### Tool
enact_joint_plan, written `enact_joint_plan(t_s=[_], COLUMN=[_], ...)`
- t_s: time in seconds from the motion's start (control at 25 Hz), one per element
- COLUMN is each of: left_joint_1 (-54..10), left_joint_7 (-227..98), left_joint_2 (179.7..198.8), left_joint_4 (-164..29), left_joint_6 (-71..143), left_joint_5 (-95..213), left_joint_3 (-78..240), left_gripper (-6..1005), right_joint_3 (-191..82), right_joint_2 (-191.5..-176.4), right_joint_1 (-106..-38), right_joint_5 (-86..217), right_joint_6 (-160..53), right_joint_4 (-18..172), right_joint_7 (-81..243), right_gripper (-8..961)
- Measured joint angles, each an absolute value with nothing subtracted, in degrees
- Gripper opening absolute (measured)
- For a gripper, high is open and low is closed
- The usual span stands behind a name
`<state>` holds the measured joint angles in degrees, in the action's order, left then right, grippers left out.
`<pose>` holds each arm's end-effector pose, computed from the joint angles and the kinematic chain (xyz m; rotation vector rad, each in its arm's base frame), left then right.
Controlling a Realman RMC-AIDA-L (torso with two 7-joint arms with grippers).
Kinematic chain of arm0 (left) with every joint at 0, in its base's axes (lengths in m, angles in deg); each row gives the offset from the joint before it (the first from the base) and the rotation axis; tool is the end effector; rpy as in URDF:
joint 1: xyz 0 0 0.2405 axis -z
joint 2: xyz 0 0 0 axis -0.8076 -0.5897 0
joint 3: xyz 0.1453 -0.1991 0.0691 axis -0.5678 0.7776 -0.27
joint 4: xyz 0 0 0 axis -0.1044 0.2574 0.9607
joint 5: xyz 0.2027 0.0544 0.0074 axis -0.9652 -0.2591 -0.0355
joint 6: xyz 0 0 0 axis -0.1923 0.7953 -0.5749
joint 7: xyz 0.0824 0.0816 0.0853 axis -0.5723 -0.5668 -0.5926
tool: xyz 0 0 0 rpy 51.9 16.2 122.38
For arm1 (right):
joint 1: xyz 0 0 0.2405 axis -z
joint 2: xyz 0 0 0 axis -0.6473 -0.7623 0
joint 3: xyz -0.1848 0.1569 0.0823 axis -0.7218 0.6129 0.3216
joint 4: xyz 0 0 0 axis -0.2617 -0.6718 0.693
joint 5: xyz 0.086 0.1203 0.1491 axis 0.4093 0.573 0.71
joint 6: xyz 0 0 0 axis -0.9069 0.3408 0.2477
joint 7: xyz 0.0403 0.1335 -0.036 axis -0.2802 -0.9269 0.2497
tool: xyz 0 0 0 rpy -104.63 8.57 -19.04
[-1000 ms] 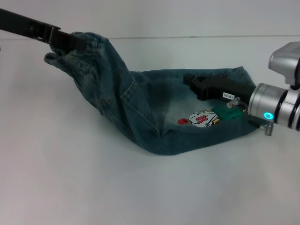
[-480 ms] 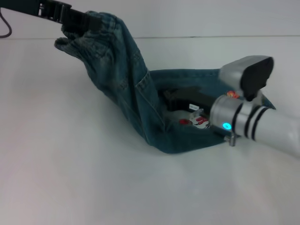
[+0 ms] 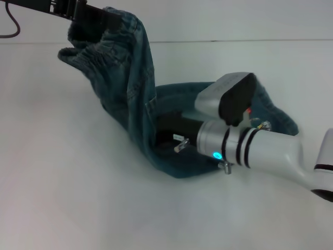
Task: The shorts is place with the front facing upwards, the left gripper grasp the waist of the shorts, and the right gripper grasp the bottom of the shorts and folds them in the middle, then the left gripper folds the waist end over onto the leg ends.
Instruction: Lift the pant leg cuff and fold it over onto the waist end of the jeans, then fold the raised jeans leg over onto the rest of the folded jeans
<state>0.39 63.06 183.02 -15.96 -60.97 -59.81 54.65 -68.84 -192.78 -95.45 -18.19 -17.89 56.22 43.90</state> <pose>-0.1338 0.4149 0.1178 -2.7922 -1.0137 -0.4497 0.1847 0.3575 -0.1632 -2.4988 0.7944 0.6142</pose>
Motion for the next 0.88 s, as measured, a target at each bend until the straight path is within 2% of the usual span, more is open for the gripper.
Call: enact_joint_plan(t_s=[0.68,0.88], left_joint_1=[0.77,0.40], left_joint_7=[62.98,62.63], left_joint_2=[182.71,182.70], left_joint_4=[-17.49,-18.79], left_joint_6=[-59.78,-59.17], left_joint_5=[-59.92,-59.81], left_joint_3=[54.58,54.58], left_gripper=[71,73], right_joint_3=[-39.29,-37.80], right_joint_2=[-192.75,-192.06], right_joint_1=[-96.31,-93.77], right_joint_5=[-57.49,-57.82], right_joint_6=[-31.74,-31.92], right_joint_4=[46.67,48.04], right_joint_7=[43.49,42.72], right_gripper=[24,23])
